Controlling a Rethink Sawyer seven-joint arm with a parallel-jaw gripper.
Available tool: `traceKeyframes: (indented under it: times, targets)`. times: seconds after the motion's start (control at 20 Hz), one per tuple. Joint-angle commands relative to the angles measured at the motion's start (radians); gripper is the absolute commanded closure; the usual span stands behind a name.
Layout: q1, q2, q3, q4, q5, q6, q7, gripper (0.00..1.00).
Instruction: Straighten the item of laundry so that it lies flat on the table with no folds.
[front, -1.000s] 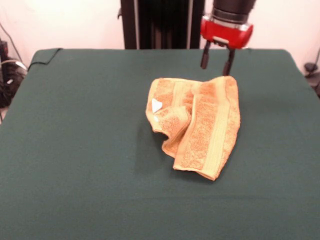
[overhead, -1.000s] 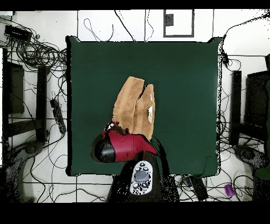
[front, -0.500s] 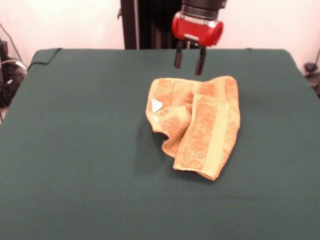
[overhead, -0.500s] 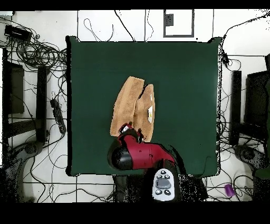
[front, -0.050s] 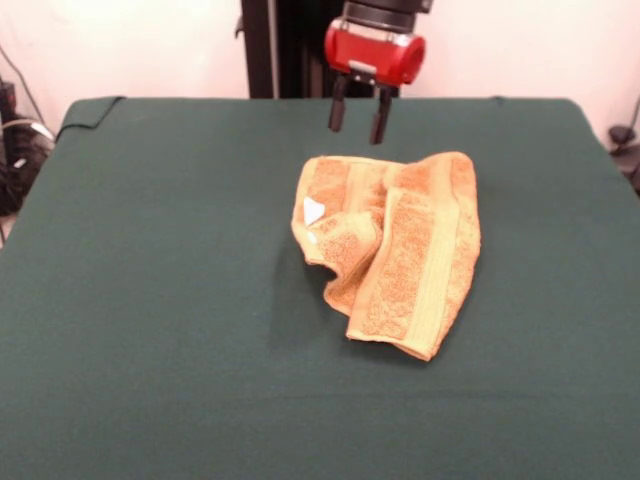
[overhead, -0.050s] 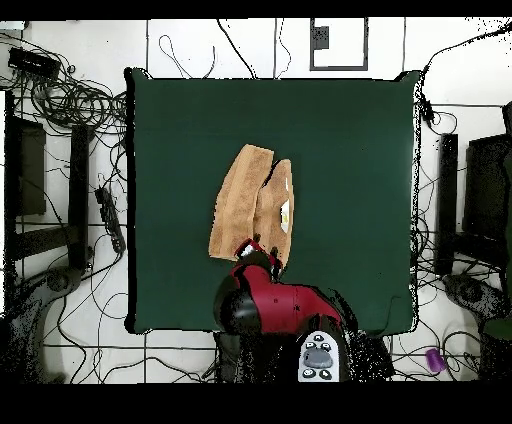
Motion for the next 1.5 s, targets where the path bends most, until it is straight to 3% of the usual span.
traceKeyframes:
  times: [0.05,0.8,1.2,1.5]
  targets:
    - [0.040,0.089,0.001,0.060,0.052,-0.076,0.160,0.00]
    - [-0.075,0.164,0.087,0.029,0.098,-0.172,0.200,0.00]
    - [-0.081,0.230,0.092,-0.005,0.155,-0.245,0.208,0.00]
    - [-0.088,0.164,0.110,0.037,0.193,-0.158,0.200,0.00]
